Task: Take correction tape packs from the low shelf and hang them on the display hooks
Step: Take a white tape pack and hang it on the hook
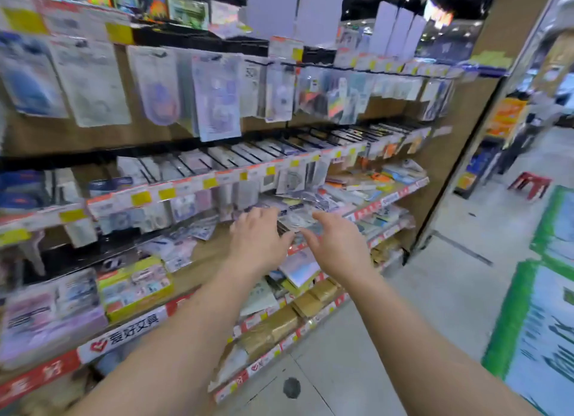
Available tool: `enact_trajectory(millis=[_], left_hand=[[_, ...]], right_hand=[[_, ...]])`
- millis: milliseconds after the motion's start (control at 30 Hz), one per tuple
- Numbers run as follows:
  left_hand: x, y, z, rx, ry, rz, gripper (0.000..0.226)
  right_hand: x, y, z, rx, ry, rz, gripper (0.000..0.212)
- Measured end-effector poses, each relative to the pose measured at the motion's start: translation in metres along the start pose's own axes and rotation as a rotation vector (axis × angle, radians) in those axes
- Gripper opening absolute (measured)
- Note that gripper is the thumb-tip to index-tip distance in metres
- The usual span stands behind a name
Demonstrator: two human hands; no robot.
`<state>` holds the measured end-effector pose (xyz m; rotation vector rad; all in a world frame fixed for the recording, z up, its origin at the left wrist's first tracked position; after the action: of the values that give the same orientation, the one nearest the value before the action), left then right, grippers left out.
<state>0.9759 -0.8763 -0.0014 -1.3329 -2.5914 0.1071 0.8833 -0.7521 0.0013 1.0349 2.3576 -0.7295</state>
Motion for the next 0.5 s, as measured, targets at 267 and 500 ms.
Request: enact_trajectory(millis=[267,500], left_hand=[[0.036,-0.054,0.063,-0.066,0.087,-0.017,0.058],[0.045,-0.141,0.114,-0.138,0.118,-0.064,0.061]], right_hand=[[0.081,-0.037,-0.002,-0.011,0.007,0.110,0.053],[0.129,-0.121,0.020,-0.051,0.035,0.172,0.050]])
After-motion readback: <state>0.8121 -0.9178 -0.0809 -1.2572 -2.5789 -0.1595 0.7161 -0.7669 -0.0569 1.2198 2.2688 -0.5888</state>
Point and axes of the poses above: each hand's wrist, its own y-axis away from the middle knuckle, its own z-axis out of the palm, x = y × z, the point moved 6 cm from there along -y, towards the middle knuckle, and after that the axes turned 15 degrees about -y, right-handed, at the moved point
